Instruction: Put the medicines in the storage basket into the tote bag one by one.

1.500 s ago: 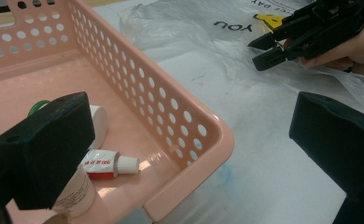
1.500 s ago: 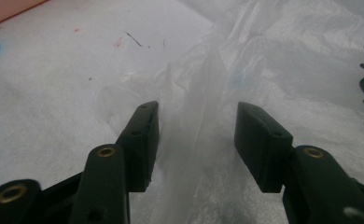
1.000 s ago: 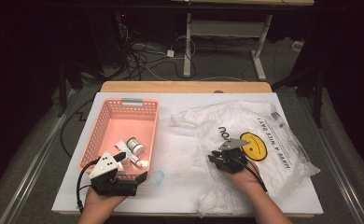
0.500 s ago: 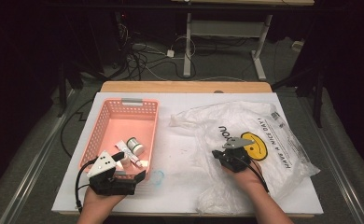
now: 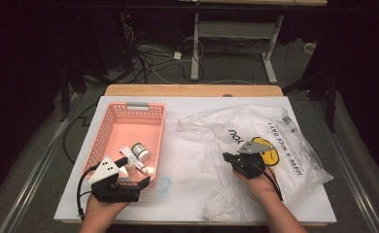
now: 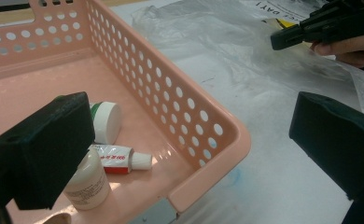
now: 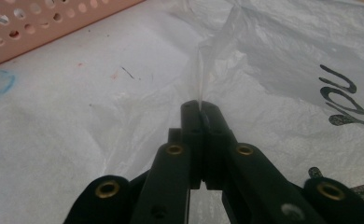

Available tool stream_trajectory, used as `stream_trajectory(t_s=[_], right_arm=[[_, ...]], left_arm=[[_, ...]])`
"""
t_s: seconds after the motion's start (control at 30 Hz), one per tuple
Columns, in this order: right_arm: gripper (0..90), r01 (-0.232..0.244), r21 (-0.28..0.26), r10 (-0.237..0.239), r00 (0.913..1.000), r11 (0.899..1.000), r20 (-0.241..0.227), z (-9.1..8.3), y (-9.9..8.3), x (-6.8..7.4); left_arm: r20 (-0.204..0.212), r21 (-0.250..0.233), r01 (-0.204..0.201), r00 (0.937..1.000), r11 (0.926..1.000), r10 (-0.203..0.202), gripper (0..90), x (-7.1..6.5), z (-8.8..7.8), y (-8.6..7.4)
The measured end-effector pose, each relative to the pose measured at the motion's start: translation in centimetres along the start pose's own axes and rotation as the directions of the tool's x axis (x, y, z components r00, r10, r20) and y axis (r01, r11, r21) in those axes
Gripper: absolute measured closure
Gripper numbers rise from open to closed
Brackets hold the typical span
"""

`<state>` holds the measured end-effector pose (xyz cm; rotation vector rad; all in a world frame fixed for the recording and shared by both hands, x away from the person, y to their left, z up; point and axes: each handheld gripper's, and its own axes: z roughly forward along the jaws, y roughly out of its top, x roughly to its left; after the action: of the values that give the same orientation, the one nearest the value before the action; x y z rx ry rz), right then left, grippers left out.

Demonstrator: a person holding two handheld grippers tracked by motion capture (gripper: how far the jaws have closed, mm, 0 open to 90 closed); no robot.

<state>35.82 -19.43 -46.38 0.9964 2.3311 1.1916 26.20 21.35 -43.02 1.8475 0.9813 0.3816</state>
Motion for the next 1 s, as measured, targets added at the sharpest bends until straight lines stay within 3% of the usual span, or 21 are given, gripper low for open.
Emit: stream_trajectory(t_s=[0.7,0.9,1.0], right_arm=[[90.0,0.004,-0.153,-0.005,1.0000,0.988,-0.005,-3.0,1.6,-0.1],[90.0,0.009,-0.180,-0.011,0.9999,0.984,-0.010,-3.6,2.0,-0.3],[90.0,0.004,-0.184,-0.007,0.9999,0.983,-0.015,-3.6,2.0,-0.3]], left_arm=[[-0.011,-0.008,0.039,0.9992,0.9992,-0.040,1.2,1.3,-0.7,0.1],[-0.023,-0.014,0.057,0.9981,0.9983,-0.057,9.1,1.9,-0.9,0.7],[-0.014,-0.013,0.066,0.9977,0.9978,-0.066,19.2,2.3,-0.9,1.2]])
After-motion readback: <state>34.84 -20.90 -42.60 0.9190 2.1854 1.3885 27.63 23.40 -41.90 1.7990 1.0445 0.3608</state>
